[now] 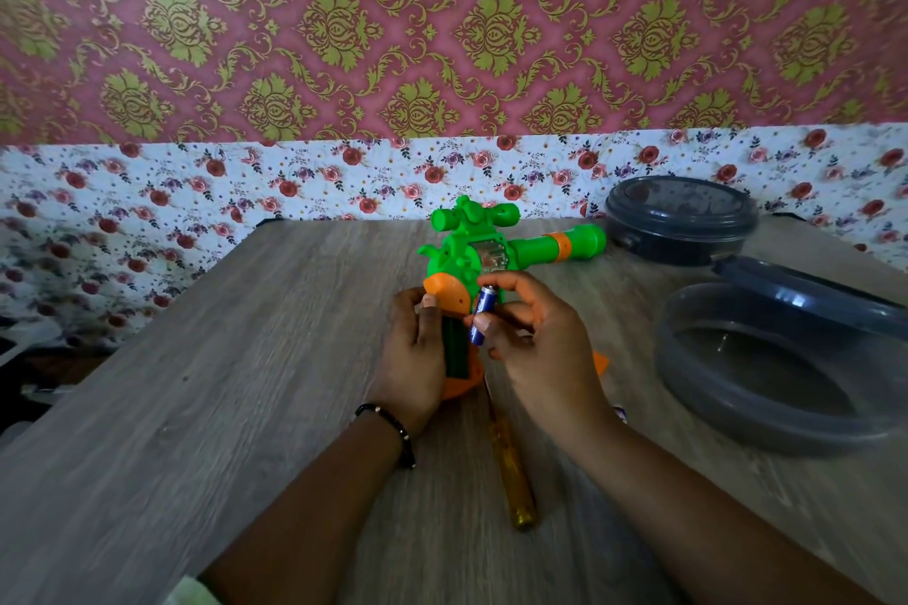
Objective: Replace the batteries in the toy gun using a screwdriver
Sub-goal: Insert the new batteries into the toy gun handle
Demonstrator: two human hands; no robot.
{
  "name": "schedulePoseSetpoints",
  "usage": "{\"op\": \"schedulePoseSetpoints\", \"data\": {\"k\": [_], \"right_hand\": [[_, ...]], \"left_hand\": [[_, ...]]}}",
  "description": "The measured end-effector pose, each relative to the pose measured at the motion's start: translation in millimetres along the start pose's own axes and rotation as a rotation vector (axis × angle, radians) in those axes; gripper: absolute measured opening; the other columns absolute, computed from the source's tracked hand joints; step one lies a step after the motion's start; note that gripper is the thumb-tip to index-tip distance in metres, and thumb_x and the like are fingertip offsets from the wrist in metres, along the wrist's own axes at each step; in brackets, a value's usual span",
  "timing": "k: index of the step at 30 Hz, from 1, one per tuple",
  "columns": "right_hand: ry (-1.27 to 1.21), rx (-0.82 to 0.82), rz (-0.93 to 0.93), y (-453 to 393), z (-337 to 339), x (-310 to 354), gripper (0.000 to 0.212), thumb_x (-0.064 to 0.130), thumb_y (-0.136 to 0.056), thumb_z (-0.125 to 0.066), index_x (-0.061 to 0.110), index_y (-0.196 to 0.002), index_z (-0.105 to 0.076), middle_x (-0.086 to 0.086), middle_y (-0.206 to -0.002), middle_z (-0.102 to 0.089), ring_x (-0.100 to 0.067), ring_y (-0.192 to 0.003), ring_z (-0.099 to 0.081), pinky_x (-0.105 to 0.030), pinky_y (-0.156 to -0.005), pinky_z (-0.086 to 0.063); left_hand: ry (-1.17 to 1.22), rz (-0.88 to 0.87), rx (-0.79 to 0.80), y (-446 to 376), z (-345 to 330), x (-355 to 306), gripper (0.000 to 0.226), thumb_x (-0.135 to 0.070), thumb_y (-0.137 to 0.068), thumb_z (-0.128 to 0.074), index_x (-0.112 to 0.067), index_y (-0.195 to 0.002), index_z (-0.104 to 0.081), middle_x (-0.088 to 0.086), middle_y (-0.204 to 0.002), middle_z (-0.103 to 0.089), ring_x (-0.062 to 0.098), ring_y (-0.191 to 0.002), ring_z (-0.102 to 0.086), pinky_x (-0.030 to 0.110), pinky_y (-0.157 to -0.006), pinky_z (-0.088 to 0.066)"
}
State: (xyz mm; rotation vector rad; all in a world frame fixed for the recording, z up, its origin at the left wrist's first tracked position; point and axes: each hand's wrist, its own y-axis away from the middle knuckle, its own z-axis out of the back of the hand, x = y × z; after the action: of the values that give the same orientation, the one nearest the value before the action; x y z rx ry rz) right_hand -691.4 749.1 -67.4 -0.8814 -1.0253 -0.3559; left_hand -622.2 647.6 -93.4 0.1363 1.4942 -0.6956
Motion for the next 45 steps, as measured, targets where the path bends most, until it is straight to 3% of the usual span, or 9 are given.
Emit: {"op": "schedulePoseSetpoints", "data": {"k": [4, 7, 10, 16, 23, 29, 33, 36, 45], "right_hand": [[0.103, -0.035, 0.059, 1, -6, -3, 0.027, 0.019, -0.072, -0.065, 0.026, -0.097, -0.067, 0.002, -0.087, -0.071, -0.015, -0.081, -0.066, -0.041, -0.077, -0.055], [0.173, -0.060, 0.095, -2, -9, -6, 0.022, 0.016, -0.071, -0.069, 0.019, -0.093, -0.070, 0.003, -0.085, -0.071, -0.012, -0.080, -0.066, -0.031, -0.077, -0.054], [0.238, -0.065, 0.119, -5, -8, -8, 0.019, 0.005, -0.071, -0.075, 0.015, -0.083, -0.065, 0.001, -0.079, -0.069, -0.007, -0.073, -0.063, -0.017, -0.068, -0.049], [0.481, 0.029, 0.288, -10, -4, -12, 0.022, -0.003, -0.071, -0.064, 0.009, -0.086, -0.073, -0.010, -0.085, -0.065, -0.029, -0.084, -0.063, -0.032, -0.077, -0.051], [0.558, 0.115, 0.323, -4, -7, -3, 0.032, 0.005, -0.070, -0.048, 0.008, -0.090, -0.073, -0.011, -0.087, -0.066, -0.031, -0.088, -0.061, -0.035, -0.078, -0.051], [0.578, 0.166, 0.321, -5, -10, -5, 0.034, 0.002, -0.068, -0.045, 0.005, -0.089, -0.071, -0.013, -0.085, -0.063, -0.031, -0.081, -0.061, -0.033, -0.071, -0.051], [0.468, 0.148, 0.266, -6, -7, -5, 0.036, -0.006, -0.071, -0.045, 0.005, -0.092, -0.073, -0.012, -0.090, -0.064, -0.026, -0.084, -0.061, -0.023, -0.073, -0.045], [0.322, 0.203, 0.132, -10, -3, -7, 0.040, -0.017, -0.077, -0.046, 0.005, -0.098, -0.072, -0.006, -0.094, -0.063, -0.016, -0.088, -0.056, -0.013, -0.076, -0.040], [-0.007, 0.172, -0.190, -13, 0, -10, 0.043, -0.018, -0.085, -0.036, 0.003, -0.106, -0.068, -0.012, -0.109, -0.068, -0.018, -0.105, -0.062, -0.027, -0.097, -0.046]], "left_hand": [[0.007, -0.006, 0.005, -1, -1, 1, 0.020, -0.018, -0.106, -0.032, -0.011, -0.111, -0.050, -0.012, -0.090, -0.056, -0.005, -0.083, -0.054, 0.002, -0.067, -0.041], [0.002, -0.037, -0.005, -1, -1, 1, 0.020, -0.016, -0.106, -0.032, -0.009, -0.111, -0.050, -0.012, -0.089, -0.057, -0.005, -0.082, -0.055, 0.002, -0.069, -0.041], [-0.011, -0.040, -0.011, -1, -1, 3, 0.020, -0.019, -0.106, -0.033, -0.010, -0.109, -0.051, -0.010, -0.090, -0.058, 0.004, -0.085, -0.057, 0.016, -0.077, -0.045], [-0.028, -0.033, -0.018, -1, -2, 2, 0.018, -0.020, -0.105, -0.032, -0.013, -0.107, -0.049, -0.001, -0.095, -0.059, 0.008, -0.085, -0.057, 0.020, -0.075, -0.046], [0.006, -0.008, -0.048, -4, -2, 6, 0.021, -0.025, -0.105, -0.036, -0.009, -0.106, -0.050, -0.003, -0.088, -0.057, 0.022, -0.090, -0.057, 0.041, -0.088, -0.047], [0.012, -0.016, -0.054, -5, -2, 4, 0.028, -0.024, -0.104, -0.038, 0.000, -0.109, -0.052, -0.001, -0.087, -0.057, 0.021, -0.089, -0.056, 0.040, -0.086, -0.046], [0.020, 0.043, -0.031, -4, -2, 3, 0.019, -0.022, -0.104, -0.040, -0.007, -0.110, -0.050, 0.003, -0.093, -0.062, 0.019, -0.089, -0.061, 0.035, -0.082, -0.050], [0.007, 0.106, -0.031, -5, -1, 4, 0.024, -0.026, -0.101, -0.047, -0.010, -0.118, -0.050, 0.012, -0.112, -0.065, 0.026, -0.103, -0.064, 0.041, -0.091, -0.052], [0.063, 0.198, 0.020, -7, 2, 0, 0.038, -0.023, -0.097, -0.055, -0.008, -0.130, -0.045, 0.016, -0.123, -0.063, 0.028, -0.110, -0.064, 0.047, -0.095, -0.052]]}}
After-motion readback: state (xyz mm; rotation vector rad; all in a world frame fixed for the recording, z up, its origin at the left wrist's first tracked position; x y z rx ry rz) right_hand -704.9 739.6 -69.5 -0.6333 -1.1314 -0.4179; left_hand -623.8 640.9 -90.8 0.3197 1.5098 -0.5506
